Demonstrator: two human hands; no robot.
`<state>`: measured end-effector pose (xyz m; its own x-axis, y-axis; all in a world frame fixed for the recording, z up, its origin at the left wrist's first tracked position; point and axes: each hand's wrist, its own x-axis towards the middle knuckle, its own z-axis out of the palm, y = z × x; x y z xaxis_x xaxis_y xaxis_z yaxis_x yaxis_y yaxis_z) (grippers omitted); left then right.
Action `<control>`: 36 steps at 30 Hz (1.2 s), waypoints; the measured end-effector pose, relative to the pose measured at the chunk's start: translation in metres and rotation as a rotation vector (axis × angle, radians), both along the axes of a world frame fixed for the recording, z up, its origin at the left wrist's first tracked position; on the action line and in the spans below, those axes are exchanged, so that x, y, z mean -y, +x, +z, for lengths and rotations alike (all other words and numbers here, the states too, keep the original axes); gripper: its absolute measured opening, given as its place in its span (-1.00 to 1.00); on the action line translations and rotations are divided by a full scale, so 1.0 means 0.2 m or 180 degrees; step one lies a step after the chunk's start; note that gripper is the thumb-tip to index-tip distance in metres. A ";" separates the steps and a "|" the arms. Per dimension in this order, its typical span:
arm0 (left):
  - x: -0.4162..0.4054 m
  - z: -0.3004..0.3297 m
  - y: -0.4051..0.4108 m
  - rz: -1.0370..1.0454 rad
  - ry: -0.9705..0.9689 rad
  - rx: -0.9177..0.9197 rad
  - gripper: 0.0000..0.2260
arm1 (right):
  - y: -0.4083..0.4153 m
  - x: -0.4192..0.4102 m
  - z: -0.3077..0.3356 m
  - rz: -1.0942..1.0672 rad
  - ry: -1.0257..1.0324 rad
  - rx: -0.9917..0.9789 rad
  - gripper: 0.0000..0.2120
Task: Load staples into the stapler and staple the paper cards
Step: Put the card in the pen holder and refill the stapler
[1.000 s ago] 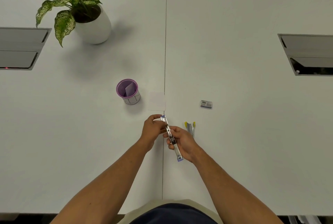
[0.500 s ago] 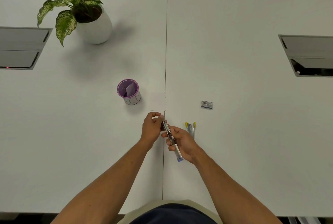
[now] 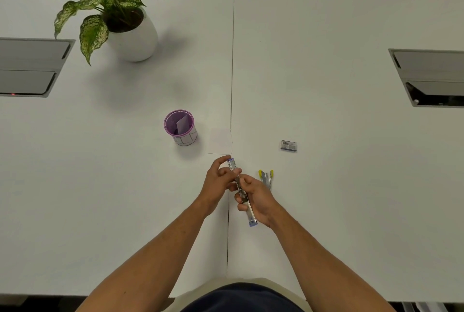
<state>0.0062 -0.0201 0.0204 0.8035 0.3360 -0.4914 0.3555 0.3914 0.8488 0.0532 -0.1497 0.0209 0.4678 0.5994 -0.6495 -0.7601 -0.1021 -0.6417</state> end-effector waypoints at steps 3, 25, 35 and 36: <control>0.01 -0.01 0.01 -0.0020 0.0403 -0.0008 -0.68 | -0.01 0.00 -0.02 -0.0011 -0.0079 0.0056 -0.73; 0.04 -0.04 0.03 -0.0202 0.1519 -0.0339 -0.73 | -0.02 -0.01 -0.03 -0.0006 -0.0207 0.0162 -0.73; 0.00 -0.05 0.01 0.0471 0.0405 -0.0312 -0.68 | 0.01 0.03 0.00 0.0044 -0.0189 -0.0186 -0.78; 0.00 -0.05 0.01 0.0499 0.0468 -0.0293 -0.70 | 0.01 0.04 0.00 -0.0036 -0.0151 -0.0291 -0.78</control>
<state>0.0082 -0.0191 0.0103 0.6900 0.5265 -0.4967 0.3786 0.3224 0.8676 0.0554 -0.1570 0.0217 0.4118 0.5620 -0.7173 -0.8165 -0.1219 -0.5643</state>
